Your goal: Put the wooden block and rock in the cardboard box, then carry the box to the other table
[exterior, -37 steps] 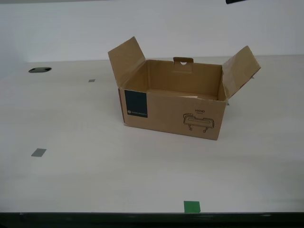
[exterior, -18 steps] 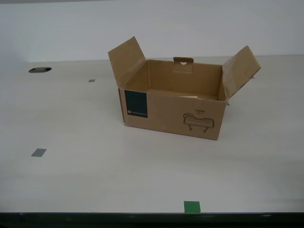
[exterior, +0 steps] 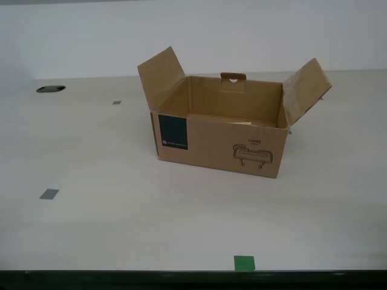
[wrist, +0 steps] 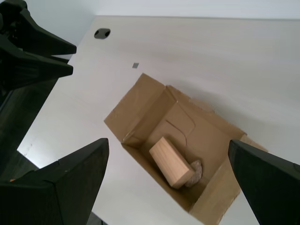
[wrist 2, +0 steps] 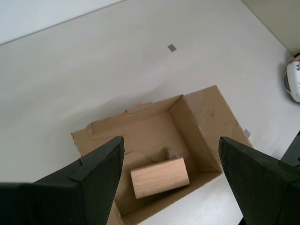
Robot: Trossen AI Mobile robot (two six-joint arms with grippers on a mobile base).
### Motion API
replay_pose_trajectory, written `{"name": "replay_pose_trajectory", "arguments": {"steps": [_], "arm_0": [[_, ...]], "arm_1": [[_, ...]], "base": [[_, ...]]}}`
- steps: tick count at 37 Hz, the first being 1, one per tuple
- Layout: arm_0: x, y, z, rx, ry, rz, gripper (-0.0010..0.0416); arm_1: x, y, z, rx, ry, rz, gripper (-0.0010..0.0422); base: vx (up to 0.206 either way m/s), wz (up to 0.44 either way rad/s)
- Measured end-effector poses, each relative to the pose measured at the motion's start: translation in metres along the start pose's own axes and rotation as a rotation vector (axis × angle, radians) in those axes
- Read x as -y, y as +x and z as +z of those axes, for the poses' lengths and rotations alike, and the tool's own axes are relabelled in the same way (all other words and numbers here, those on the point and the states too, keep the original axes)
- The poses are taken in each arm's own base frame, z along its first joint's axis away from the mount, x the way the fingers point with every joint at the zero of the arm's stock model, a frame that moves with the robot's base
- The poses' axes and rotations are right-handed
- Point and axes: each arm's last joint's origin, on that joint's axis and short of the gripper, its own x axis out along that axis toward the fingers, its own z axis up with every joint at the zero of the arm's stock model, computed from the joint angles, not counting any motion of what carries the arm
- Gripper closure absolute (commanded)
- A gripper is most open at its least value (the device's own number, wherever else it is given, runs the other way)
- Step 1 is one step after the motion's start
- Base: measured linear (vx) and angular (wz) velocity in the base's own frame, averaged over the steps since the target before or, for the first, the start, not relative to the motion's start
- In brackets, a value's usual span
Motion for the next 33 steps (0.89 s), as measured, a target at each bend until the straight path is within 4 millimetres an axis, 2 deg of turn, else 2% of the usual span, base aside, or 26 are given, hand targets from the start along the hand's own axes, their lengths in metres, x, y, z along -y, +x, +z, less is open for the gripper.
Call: {"name": "replay_pose_trajectory", "arguments": {"steps": [11, 20, 33], "arm_0": [[0.002, -0.002, -0.016, -0.142, 0.092, -0.031, 0.0051], [0.002, -0.015, -0.024, -0.131, 0.126, -0.184, 0.0051], [0.001, -0.020, -0.029, -0.145, 0.222, -0.213, 0.0051]], "arm_1": [[-0.015, -0.005, -0.009, -0.082, -0.016, 0.029, 0.0140], [-0.039, -0.014, -0.010, -0.077, -0.067, 0.073, 0.0140], [-0.058, -0.011, -0.017, -0.106, -0.067, 0.097, 0.0140]], "base": [[0.000, 0.000], [0.000, 0.000], [0.000, 0.000]]}}
